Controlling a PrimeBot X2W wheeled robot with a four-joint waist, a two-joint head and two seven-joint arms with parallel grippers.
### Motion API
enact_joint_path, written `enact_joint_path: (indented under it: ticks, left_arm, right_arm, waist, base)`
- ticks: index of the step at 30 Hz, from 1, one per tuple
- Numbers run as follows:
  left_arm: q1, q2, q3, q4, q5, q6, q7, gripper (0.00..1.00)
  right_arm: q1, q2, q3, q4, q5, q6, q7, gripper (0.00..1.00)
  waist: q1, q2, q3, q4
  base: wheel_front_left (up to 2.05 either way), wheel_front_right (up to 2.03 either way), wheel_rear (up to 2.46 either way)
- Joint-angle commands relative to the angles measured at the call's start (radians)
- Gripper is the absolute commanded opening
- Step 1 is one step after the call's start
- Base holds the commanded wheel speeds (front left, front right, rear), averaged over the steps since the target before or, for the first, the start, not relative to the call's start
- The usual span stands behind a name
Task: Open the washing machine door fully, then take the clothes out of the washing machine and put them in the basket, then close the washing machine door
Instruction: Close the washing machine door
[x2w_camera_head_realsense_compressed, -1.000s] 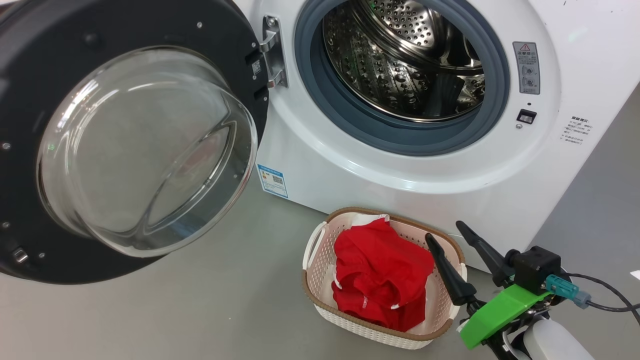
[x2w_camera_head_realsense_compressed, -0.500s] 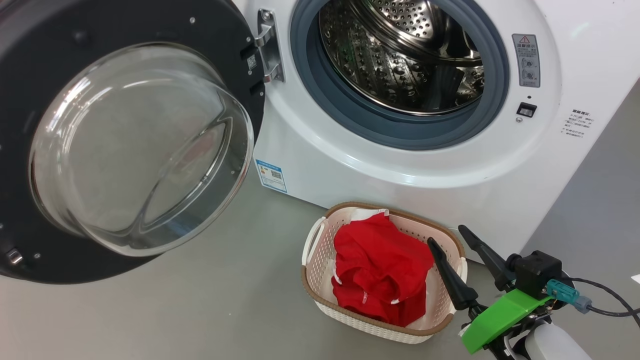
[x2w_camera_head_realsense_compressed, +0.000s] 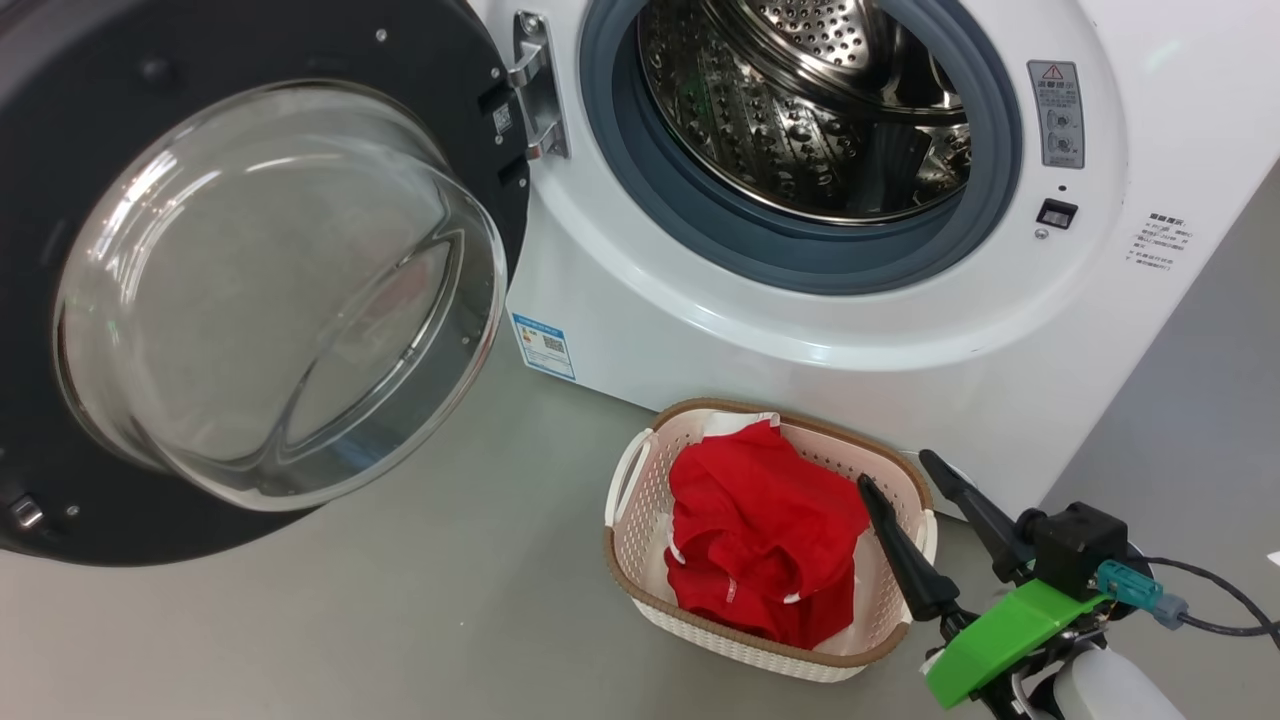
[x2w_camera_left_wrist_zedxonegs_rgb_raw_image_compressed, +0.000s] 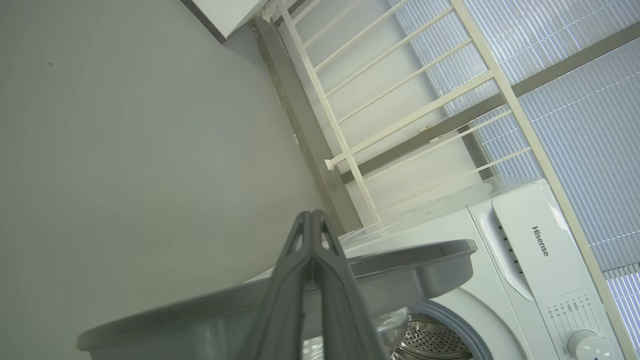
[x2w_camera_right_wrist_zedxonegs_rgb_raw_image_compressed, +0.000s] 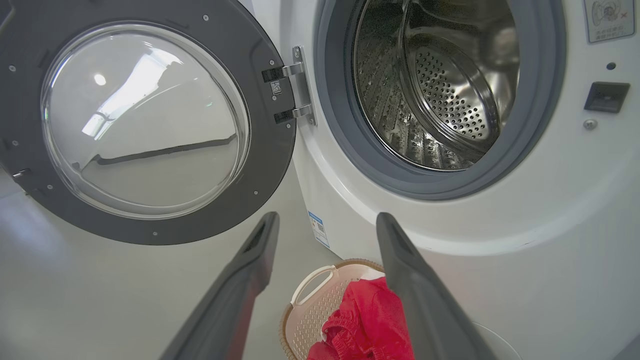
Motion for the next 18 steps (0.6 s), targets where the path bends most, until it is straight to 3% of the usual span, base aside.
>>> enact_joint_path:
  ticks: [1, 18]
  left_arm:
    - [-0.026, 0.058, 0.006, -0.019, -0.004, 0.005, 0.022, 0.00]
    - [0.058, 0.044, 0.022, -0.056, -0.044, 0.023, 0.105, 0.00]
  right_arm:
    - [0.013, -0.006, 0.013, -0.028, -0.015, 0.002, -0.005, 1.00]
    - [-0.003, -0.019, 0.004, -0.034, -0.028, 0.002, -0.005, 1.00]
  waist:
    - [0.0000, 0.0000, 0.005, -0.002]
    - [0.0000, 0.0000, 0.052, -0.024]
  base:
    - [0.00, 0.00, 0.00]
    - [0.00, 0.00, 0.00]
